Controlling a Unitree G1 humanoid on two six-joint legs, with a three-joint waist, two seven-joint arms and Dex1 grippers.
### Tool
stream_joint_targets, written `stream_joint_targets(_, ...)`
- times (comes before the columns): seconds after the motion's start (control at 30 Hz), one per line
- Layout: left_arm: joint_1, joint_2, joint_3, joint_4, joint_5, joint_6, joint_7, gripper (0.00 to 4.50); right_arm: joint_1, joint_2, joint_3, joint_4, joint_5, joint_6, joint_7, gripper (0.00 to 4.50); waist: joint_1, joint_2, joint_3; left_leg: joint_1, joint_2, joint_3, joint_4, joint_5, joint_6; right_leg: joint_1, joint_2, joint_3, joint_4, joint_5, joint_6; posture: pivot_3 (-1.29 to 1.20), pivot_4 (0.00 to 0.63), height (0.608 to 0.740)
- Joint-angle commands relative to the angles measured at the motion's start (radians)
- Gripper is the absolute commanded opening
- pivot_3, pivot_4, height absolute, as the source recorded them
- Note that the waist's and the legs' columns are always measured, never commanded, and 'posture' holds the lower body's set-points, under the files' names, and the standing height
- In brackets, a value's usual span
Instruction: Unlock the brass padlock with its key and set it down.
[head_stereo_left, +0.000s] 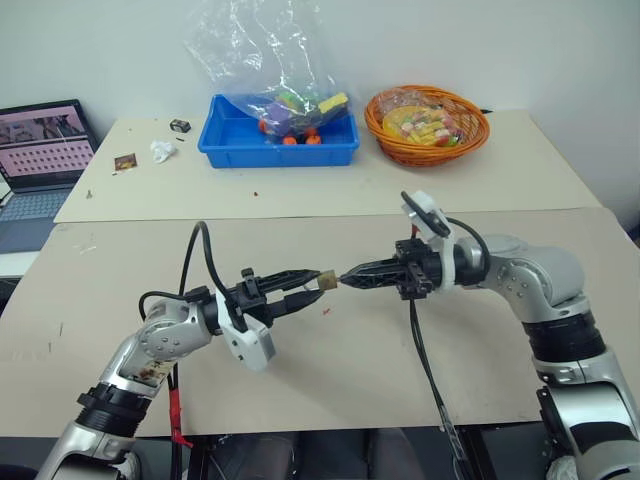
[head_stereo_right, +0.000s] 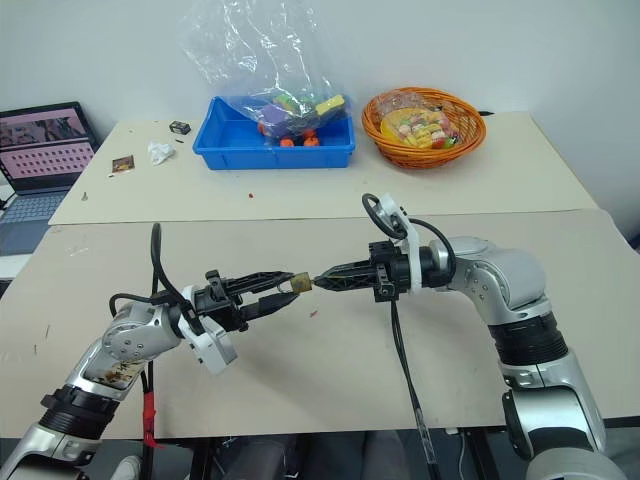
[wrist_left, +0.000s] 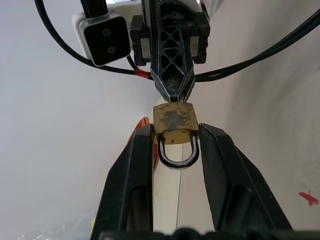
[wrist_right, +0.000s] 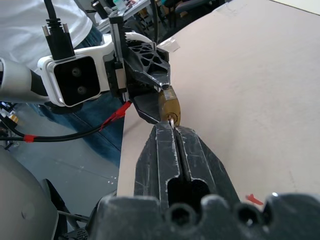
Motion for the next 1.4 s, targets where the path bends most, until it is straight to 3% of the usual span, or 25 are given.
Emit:
stream_joint_targets(0.03, -0.004, 0.009, 0.009, -0.032, -0.016, -0.010, 0.002, 0.83, -0.019, 0.006, -0.024, -0.012, 0.010, 0.010, -0.001, 0.05, 0.000, 0.000, 0.000, 0.000, 0.000, 0.000, 0.000, 0.000, 0.000, 0.000, 0.000, 0.000, 0.000, 0.000, 0.000, 0.00, 0.150, 0.740)
stream_joint_targets(0.33, -0.004, 0.010, 0.007, -0.037, -0.016, -0.008, 0.004, 0.83, -0.028, 0.028, -0.036, -0.023, 0.045, 0.074, -0.031, 0.05, 0.000, 0.000, 0.000, 0.000, 0.000, 0.000, 0.000, 0.000, 0.000, 0.000, 0.000, 0.000, 0.000, 0.000, 0.000, 0.00, 0.150, 0.740)
stream_joint_targets(0.6, -0.001, 0.009, 0.007, -0.045, -0.018, -0.008, 0.004, 0.83, -0.073, 0.125, -0.169, 0.090, 0.235, 0.503, -0.198, 0.05, -0.002, 0.000, 0.000, 0.001, 0.000, 0.000, 0.000, 0.000, 0.000, 0.000, 0.000, 0.001, 0.001, 0.001, -0.001, 0.00, 0.150, 0.740)
stream_joint_targets(0.77, 0.003, 0.007, 0.007, -0.052, -0.019, -0.002, 0.005, 0.83, -0.098, 0.181, -0.280, 0.164, 0.280, 0.643, -0.285, 0.05, -0.004, 0.000, 0.000, 0.000, 0.000, 0.000, 0.000, 0.000, 0.000, -0.001, 0.000, 0.001, 0.001, 0.001, -0.001, 0.00, 0.150, 0.740)
stream_joint_targets(1.07, 0.002, 0.008, 0.009, -0.065, -0.023, 0.013, 0.004, 0.83, -0.096, 0.239, -0.334, 0.199, 0.284, 0.686, -0.383, 0.05, -0.014, 0.000, 0.000, 0.000, 0.000, 0.001, 0.000, 0.000, 0.000, -0.001, 0.001, 0.002, 0.003, 0.002, -0.001, 0.00, 0.150, 0.740)
stream_joint_targets(1.27, 0.000, 0.011, 0.011, -0.076, -0.029, 0.026, -0.003, 0.83, -0.066, 0.244, -0.307, 0.130, 0.244, 0.603, -0.407, 0.05, -0.014, 0.000, 0.000, 0.001, 0.000, 0.002, 0.001, 0.000, 0.000, -0.002, 0.001, 0.002, 0.006, 0.002, -0.001, 0.00, 0.150, 0.740)
stream_joint_targets(1.4, -0.003, 0.012, 0.011, -0.086, -0.032, 0.038, -0.007, 0.83, -0.062, 0.241, -0.311, 0.104, 0.241, 0.583, -0.415, 1.13, -0.014, 0.000, 0.000, 0.001, 0.000, 0.002, 0.002, 0.000, 0.000, -0.002, 0.001, 0.002, 0.007, 0.002, -0.001, 0.00, 0.150, 0.740)
